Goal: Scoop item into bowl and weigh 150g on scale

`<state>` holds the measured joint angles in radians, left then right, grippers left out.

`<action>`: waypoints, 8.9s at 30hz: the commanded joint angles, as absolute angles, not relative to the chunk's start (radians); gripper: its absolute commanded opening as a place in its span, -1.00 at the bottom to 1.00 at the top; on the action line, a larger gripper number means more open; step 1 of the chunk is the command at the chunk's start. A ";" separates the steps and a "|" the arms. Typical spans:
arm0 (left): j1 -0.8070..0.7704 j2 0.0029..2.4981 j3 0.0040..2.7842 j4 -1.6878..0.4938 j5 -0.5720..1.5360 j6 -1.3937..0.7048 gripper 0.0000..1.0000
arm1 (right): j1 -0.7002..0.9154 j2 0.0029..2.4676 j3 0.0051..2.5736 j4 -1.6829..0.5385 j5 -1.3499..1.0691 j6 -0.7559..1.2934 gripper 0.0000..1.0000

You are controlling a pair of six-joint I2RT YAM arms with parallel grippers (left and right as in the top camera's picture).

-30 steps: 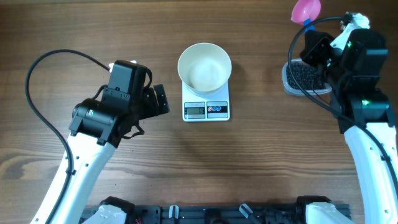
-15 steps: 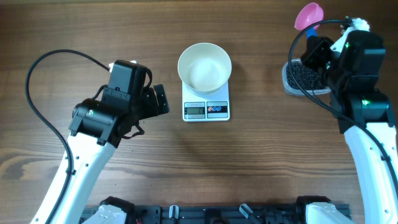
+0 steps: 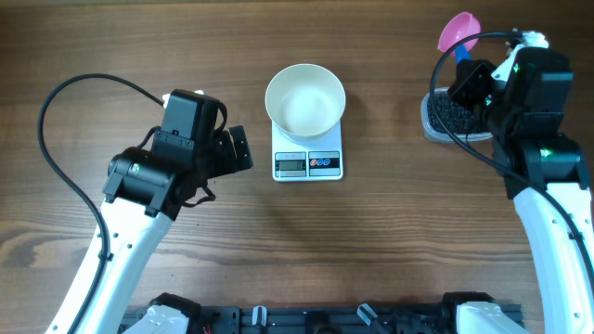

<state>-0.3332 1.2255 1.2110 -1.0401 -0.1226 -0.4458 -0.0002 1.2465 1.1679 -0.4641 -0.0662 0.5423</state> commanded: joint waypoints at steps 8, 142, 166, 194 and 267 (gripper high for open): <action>-0.327 1.229 1.210 -1.037 -0.132 -0.426 1.00 | -0.001 1.253 1.183 -0.457 -0.049 0.545 -0.91; -0.627 1.363 1.277 -0.996 -0.099 -0.292 1.00 | -0.294 1.275 1.183 -0.813 -0.226 -0.072 -0.91; -0.627 1.363 1.277 -0.996 -0.099 -0.292 1.00 | -0.294 1.520 1.183 -0.718 -0.096 -0.266 -0.91; -0.627 1.363 1.277 -0.996 -0.099 -0.292 1.00 | -0.306 1.570 1.183 -0.783 -0.376 -0.258 -0.92; -0.627 1.363 1.277 -0.996 -0.099 -0.292 1.00 | -0.719 1.722 1.170 -0.793 -1.019 0.160 -0.91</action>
